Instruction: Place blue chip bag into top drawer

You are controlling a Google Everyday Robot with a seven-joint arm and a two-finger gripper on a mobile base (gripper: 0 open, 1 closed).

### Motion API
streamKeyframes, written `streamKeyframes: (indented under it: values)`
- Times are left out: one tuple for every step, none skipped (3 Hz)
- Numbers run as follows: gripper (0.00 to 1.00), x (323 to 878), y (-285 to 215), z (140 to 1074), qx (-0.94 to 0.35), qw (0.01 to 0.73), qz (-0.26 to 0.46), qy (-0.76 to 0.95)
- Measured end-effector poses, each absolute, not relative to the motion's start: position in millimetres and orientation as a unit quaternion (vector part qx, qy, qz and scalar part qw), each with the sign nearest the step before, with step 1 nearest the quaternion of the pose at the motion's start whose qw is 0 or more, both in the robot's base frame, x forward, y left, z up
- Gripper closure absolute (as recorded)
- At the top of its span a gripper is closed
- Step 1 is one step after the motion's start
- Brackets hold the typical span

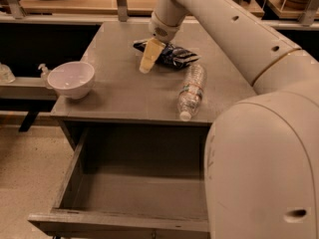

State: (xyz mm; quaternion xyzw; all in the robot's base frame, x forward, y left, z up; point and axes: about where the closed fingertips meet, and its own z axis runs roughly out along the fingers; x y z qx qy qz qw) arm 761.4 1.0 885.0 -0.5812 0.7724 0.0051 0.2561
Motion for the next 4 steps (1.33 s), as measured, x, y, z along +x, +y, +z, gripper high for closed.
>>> streamKeyframes:
  values:
    - [0.00,764.1,-5.3,876.6,-0.571,0.253,0.003,0.781]
    - [0.14,764.5,-4.0,873.3,-0.572,0.251,0.004,0.781]
    - [0.44,764.9,-2.0,868.9,-0.573,0.248,0.005,0.781]
    - [0.68,765.1,-0.9,866.1,-0.574,0.246,0.006,0.781]
